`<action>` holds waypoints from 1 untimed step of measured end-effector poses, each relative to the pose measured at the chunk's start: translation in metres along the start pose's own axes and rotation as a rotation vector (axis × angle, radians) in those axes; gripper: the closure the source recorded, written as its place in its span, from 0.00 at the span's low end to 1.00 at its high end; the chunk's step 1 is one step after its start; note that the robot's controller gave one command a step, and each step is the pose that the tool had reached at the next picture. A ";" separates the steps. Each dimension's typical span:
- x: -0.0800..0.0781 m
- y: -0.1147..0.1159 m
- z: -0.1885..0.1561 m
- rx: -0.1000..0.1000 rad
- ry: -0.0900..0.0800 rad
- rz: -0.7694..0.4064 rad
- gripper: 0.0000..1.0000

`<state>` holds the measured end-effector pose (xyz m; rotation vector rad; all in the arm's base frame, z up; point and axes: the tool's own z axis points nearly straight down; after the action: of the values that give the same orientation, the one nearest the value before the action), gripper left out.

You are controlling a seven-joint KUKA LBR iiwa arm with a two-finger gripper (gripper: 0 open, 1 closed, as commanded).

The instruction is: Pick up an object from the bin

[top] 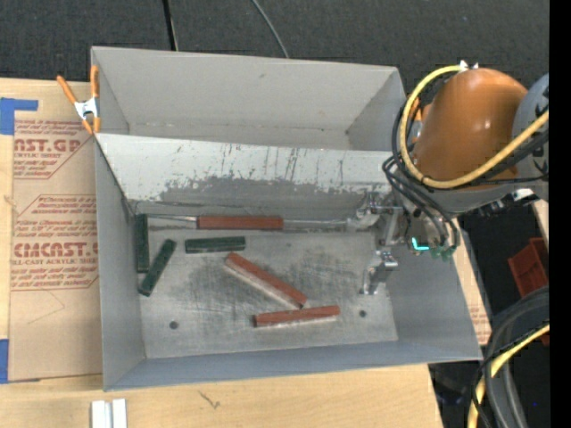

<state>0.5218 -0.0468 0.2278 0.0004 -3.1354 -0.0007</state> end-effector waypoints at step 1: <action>-0.002 0.000 -0.004 0.001 -0.008 -0.001 0.00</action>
Offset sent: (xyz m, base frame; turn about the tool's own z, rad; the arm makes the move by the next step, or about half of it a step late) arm -0.0216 -0.0109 -0.1578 -0.0953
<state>0.5234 -0.0467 0.2315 0.0015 -3.1432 0.0006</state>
